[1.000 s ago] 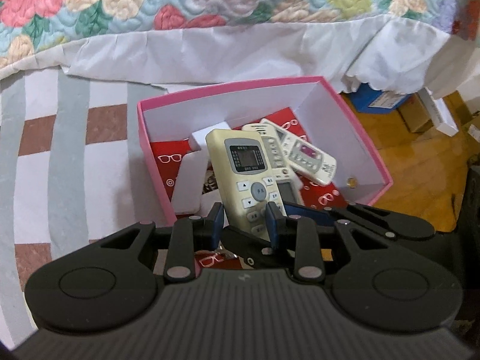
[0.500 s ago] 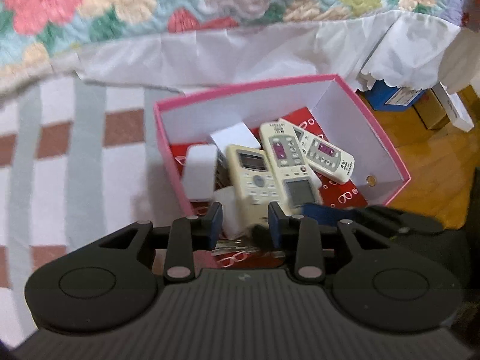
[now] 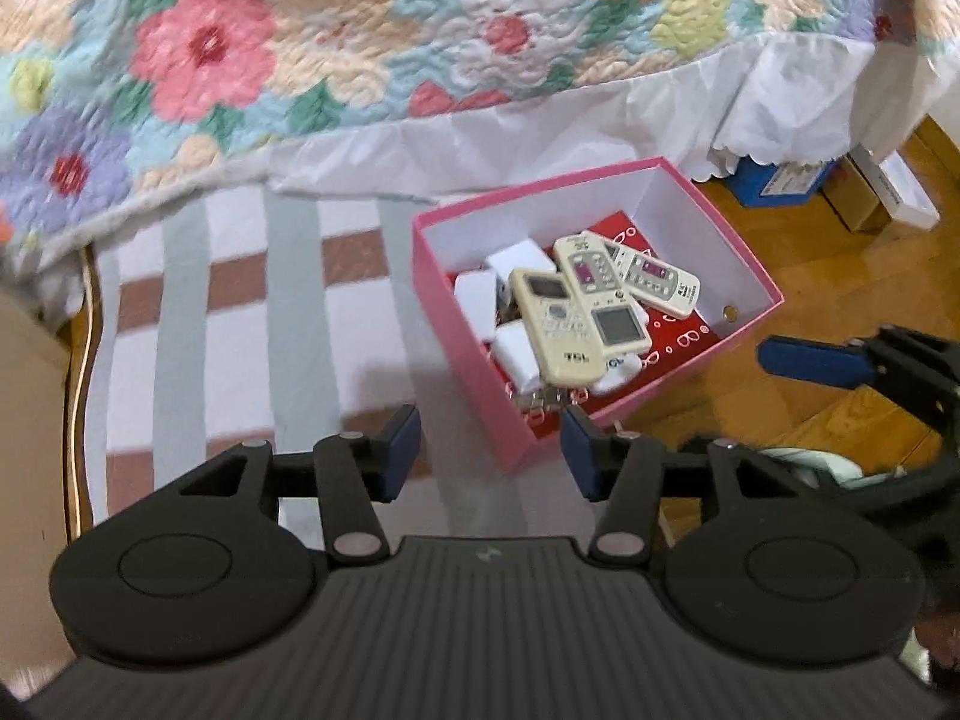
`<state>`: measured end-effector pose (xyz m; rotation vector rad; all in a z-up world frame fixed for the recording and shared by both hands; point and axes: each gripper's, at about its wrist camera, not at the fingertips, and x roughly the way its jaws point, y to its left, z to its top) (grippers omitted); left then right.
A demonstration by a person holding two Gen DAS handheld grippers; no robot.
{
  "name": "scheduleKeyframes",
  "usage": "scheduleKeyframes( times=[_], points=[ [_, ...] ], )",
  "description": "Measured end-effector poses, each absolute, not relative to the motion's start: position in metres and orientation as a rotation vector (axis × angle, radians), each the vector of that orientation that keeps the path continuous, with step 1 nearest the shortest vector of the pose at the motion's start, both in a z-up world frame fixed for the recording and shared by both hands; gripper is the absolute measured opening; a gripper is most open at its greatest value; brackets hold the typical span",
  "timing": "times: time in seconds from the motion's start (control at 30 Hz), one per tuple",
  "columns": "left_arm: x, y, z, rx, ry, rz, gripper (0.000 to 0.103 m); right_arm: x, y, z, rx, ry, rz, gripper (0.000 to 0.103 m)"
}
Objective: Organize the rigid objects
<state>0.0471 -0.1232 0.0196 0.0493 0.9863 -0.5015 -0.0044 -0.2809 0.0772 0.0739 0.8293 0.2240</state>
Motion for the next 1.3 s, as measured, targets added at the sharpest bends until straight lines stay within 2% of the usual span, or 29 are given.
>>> scheduleKeyframes(
  times=[0.23,0.5,1.0,1.07,1.2,1.3],
  points=[
    [0.032,-0.099,0.012,-0.023,1.011,-0.395,0.059,-0.006,-0.273,0.084,0.030,0.829,0.159,0.081],
    [0.024,-0.077,0.014,-0.073,0.999,-0.321,0.059,-0.016,-0.254,0.097,0.020,0.807,0.142,0.081],
    [0.016,-0.087,0.007,-0.085,1.026,-0.312,0.062,-0.012,-0.260,0.093,0.053,0.853,0.084,0.083],
    [0.016,-0.087,0.006,-0.085,1.028,-0.305,0.064,-0.011,-0.259,0.092,0.050,0.861,0.088,0.095],
    [0.016,-0.082,0.004,-0.085,1.021,-0.278,0.069,-0.010,-0.260,0.091,0.057,0.873,0.052,0.096],
    [0.015,-0.079,0.003,-0.089,1.008,-0.262,0.079,-0.003,-0.262,0.088,0.057,0.919,-0.025,0.097]
  ],
)
